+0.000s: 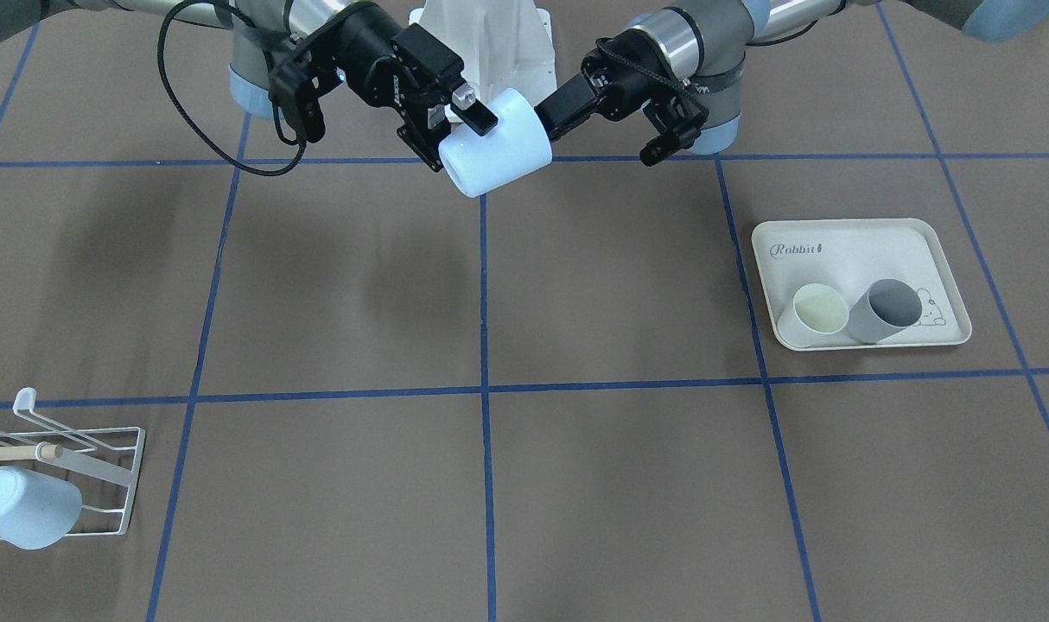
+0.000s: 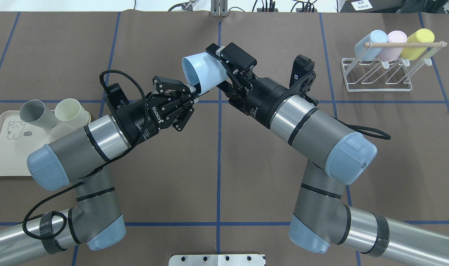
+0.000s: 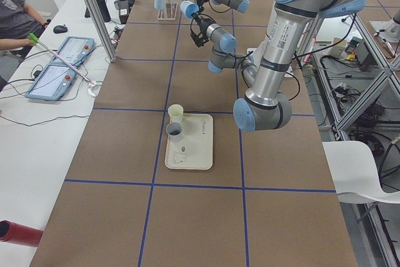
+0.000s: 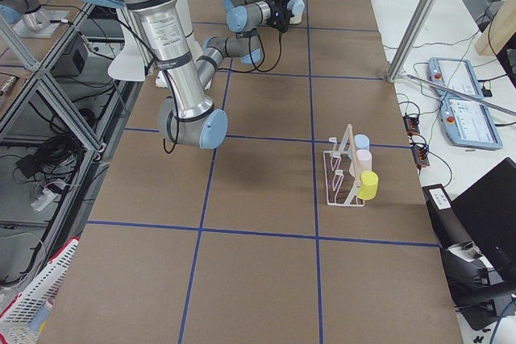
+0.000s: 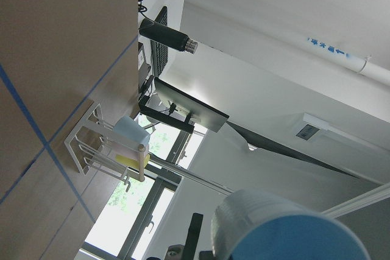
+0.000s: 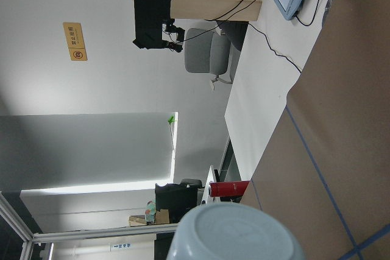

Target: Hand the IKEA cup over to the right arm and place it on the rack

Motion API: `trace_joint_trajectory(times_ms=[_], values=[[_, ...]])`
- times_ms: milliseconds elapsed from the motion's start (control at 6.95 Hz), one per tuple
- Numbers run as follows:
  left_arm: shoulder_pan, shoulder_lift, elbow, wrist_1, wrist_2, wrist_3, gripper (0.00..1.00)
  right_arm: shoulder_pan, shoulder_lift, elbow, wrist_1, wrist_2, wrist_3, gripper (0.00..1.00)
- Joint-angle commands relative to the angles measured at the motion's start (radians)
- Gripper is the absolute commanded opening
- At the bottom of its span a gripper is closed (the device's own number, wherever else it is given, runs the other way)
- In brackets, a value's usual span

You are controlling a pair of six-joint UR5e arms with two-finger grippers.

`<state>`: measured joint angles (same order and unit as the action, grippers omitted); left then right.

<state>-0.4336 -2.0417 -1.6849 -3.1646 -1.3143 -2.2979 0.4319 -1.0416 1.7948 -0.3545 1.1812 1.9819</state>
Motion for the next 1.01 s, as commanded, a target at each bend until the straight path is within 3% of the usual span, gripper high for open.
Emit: trace_joint_trajectory(times_ms=[0,863], values=[[0.007,-0.003,-0.001,0.000,0.004,0.000,0.00,0.001,0.000,-0.002,0.000,0.000,-0.002,1.00],[0.019,-0.003,-0.002,-0.002,0.004,0.000,0.00,0.001,0.000,-0.009,0.002,0.000,-0.002,0.99]])
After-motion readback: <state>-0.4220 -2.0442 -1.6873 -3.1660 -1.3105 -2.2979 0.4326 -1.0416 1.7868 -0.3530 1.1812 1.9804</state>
